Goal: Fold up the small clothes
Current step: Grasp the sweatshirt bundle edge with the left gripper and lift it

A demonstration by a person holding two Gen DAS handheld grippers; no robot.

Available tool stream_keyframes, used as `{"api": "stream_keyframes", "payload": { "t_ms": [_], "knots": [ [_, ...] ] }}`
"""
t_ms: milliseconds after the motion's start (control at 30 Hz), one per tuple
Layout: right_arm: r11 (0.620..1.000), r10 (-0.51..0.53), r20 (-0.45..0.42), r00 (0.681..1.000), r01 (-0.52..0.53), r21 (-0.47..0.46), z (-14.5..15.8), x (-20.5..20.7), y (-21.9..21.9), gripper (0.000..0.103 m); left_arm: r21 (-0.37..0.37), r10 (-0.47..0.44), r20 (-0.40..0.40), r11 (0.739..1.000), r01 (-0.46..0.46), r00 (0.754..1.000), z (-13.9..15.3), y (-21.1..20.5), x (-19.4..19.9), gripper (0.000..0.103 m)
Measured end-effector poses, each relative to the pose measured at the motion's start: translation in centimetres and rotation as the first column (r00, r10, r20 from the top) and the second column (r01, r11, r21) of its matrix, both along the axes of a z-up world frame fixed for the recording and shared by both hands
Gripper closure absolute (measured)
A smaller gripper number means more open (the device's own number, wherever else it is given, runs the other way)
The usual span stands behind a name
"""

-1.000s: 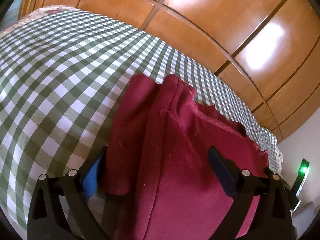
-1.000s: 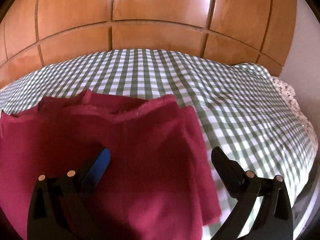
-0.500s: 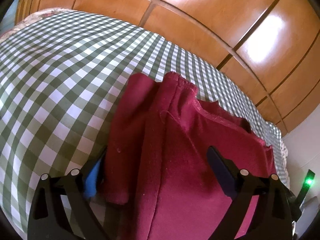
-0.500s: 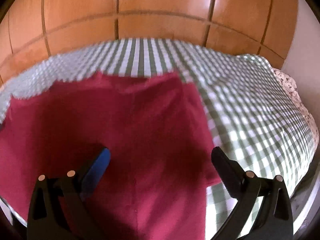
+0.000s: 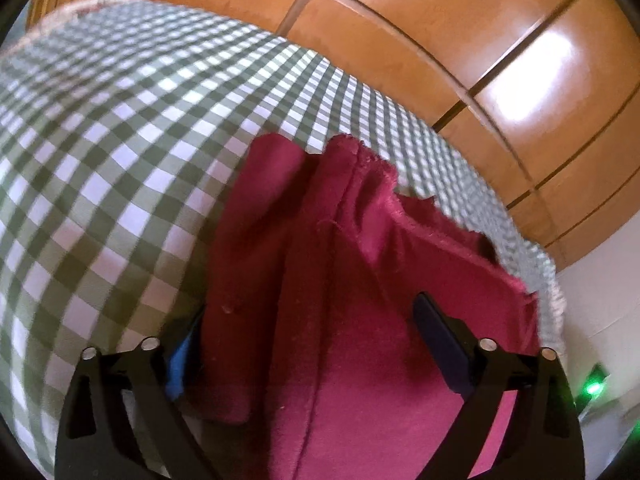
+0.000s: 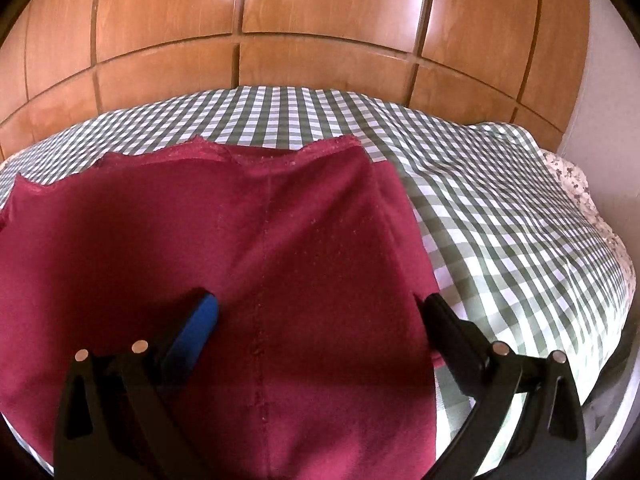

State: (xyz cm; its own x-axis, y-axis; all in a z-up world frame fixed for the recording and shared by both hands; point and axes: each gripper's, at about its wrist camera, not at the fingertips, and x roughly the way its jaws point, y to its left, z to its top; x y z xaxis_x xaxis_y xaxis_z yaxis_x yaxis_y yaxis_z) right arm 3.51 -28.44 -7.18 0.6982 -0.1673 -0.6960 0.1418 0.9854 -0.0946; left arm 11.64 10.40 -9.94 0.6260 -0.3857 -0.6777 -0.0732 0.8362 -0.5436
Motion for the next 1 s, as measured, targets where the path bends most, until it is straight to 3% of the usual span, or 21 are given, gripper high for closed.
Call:
{"api": "stream_keyframes", "payload": {
  "t_ms": [67, 167, 267, 400, 567, 667, 1000],
  "knots": [
    [1.000, -0.001, 0.000, 1.000, 0.001, 0.007, 0.0, 0.0, -0.1, 0.002, -0.027, 0.006, -0.018, 1.000, -0.007, 1.000, -0.1, 0.3, 0.1, 0.033],
    [1.000, -0.002, 0.002, 1.000, 0.002, 0.014, 0.0, 0.0, -0.1, 0.002, -0.058, 0.019, -0.032, 0.998, -0.021, 0.999, -0.4, 1.1, -0.3, 0.049],
    [1.000, -0.003, 0.007, 1.000, 0.002, 0.017, 0.0, 0.0, -0.1, 0.002, -0.136, 0.021, -0.054, 0.990, -0.028, 0.998, -0.7, 1.9, -0.5, 0.064],
    [1.000, -0.004, 0.009, 1.000, 0.004, 0.024, -0.1, 0.0, -0.2, 0.002, -0.141, 0.011, -0.062, 0.990, -0.019, 0.998, -0.4, 1.4, -0.4, 0.064],
    [0.999, -0.004, 0.012, 1.000, 0.003, 0.037, -0.1, -0.1, -0.3, 0.002, -0.118, -0.008, -0.025, 0.993, 0.005, 1.000, 0.5, 0.6, -0.5, 0.076],
    [0.999, -0.003, 0.016, 1.000, 0.002, 0.043, -0.1, -0.2, -0.3, 0.002, -0.113, 0.001, -0.003, 0.994, -0.002, 1.000, 1.3, 0.6, -0.8, 0.078],
    [0.996, 0.028, -0.004, 1.000, -0.028, 0.084, 0.1, 0.2, -1.0, 0.002, -0.121, -0.038, 0.159, 0.991, 0.058, 0.987, 7.4, -2.0, -1.7, 0.080]
  ]
}}
